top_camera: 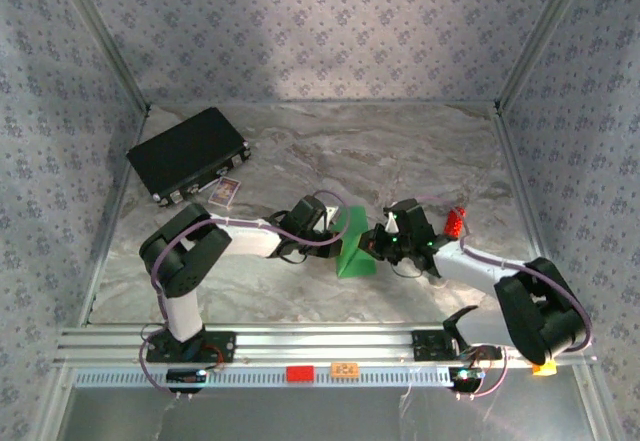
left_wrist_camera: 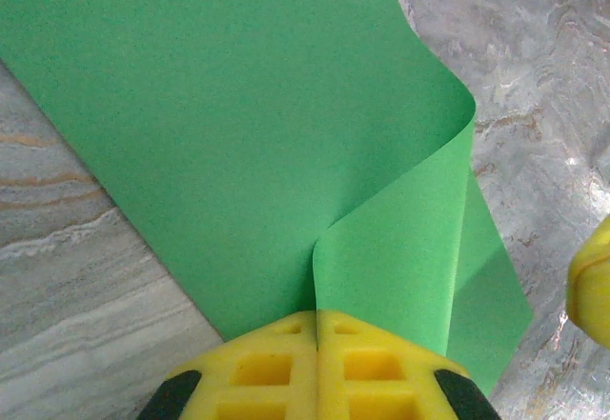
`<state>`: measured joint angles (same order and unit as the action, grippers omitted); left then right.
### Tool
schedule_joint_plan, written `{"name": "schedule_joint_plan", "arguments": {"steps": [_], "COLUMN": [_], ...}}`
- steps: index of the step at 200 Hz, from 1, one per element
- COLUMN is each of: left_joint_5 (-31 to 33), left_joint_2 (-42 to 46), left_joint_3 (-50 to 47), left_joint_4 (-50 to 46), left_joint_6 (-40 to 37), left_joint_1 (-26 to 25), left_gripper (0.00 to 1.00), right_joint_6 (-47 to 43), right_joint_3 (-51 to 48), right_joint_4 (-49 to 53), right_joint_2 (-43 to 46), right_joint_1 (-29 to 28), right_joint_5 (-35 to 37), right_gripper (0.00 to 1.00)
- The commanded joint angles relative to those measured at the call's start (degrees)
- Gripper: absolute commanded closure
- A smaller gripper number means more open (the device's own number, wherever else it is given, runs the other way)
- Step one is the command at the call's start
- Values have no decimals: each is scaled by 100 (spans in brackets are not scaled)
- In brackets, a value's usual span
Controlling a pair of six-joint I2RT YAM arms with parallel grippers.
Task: Fold a paper plane with a square sheet of paper (pick it up from the middle)
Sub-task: Fold the triangle a second time at the center of the table.
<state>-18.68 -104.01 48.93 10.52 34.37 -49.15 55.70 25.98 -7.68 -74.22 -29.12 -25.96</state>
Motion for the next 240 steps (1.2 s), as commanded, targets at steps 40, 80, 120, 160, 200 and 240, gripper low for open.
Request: {"name": "schedule_joint_plan", "arguments": {"steps": [40,80,120,160,200,240], "left_joint_5": [24,21,5,-13,-18,-1], "left_joint_2": [-87,-102,-67,-67,-92,-76], "left_joint_3": [-122,-112,-128,-173,-173,-162], "left_joint_4": [-57,-61,-85,-112,-138,-202], "left_joint_6": [-1,-1,-18,-9,-18,-28], "left_joint_1": [10,6,1,-12,-16,-17], "left_gripper": [100,100,100,100,100,100], "right_joint_6": [264,232,214,315,327,18], "right_joint_3": [309,358,88,-352,-241,148], "right_joint_4": [-750,-705,-760,-932,-985,-561], "right_joint_2": [-798,-1098,-1307,-1242,-1105,-750], "right_joint_1": [-214,-213,-135,-102,-73,154], "right_joint_5": [-304,-278,-222,-83,-205,-229], "right_gripper": [100,100,100,100,99,99]}}
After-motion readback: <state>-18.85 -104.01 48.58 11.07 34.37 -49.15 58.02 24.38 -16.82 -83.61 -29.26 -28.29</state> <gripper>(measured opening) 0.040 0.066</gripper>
